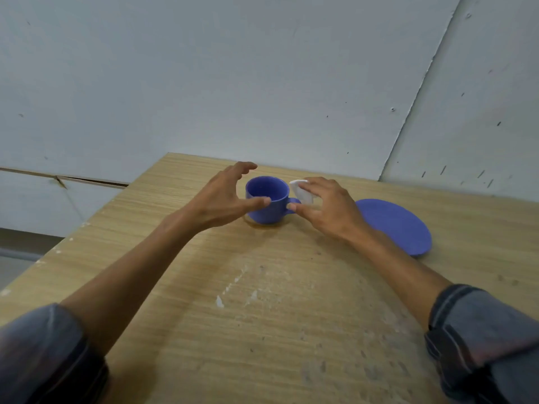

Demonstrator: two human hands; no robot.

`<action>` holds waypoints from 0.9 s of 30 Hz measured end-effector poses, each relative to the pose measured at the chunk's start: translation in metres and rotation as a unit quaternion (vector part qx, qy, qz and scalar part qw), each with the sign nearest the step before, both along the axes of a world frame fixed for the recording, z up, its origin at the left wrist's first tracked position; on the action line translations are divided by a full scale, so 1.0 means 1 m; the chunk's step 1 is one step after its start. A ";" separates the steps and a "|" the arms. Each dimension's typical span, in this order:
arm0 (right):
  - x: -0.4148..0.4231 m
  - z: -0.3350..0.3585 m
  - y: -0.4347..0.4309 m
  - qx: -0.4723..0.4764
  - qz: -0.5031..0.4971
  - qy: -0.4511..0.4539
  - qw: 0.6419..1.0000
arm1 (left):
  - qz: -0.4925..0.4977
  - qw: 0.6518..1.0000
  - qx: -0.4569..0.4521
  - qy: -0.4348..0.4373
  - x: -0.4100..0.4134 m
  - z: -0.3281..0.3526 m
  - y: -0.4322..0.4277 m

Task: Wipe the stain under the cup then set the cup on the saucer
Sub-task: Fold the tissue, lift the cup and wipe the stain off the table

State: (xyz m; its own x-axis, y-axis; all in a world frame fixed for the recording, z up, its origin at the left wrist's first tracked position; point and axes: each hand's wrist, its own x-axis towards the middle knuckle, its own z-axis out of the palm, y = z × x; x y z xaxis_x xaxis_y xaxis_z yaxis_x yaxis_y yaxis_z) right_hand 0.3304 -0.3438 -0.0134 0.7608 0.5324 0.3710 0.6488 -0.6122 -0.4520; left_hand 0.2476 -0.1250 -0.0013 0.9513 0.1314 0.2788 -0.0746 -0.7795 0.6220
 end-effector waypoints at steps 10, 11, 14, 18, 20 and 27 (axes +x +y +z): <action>-0.001 -0.010 0.008 0.048 0.046 -0.031 0.997 | -0.042 0.997 -0.062 0.031 0.025 -0.019 0.007; -0.001 -0.010 0.009 0.051 0.045 -0.030 0.997 | -0.042 0.996 -0.071 0.028 0.026 -0.019 0.008; 0.000 -0.007 0.014 0.064 0.039 -0.036 0.997 | -0.044 0.995 -0.085 0.016 0.026 -0.015 0.013; 0.000 0.005 0.029 0.073 0.042 -0.047 0.995 | -0.035 0.995 -0.096 0.005 0.023 -0.001 0.028; -0.001 0.013 0.042 0.072 0.058 -0.051 0.994 | -0.027 0.995 -0.094 0.005 0.019 0.007 0.041; -0.009 0.022 0.105 0.030 0.095 -0.070 0.993 | 0.017 0.997 -0.070 0.019 -0.006 0.019 0.099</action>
State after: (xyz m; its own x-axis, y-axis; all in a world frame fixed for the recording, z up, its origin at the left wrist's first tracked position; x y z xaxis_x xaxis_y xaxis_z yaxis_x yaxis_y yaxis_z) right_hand 0.3215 -0.2383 0.0091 0.5877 0.6351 0.5013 0.8089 -0.4468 -0.3822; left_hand 0.2420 -0.0263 0.0179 0.9551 0.1993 0.2194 -0.0237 -0.6863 0.7269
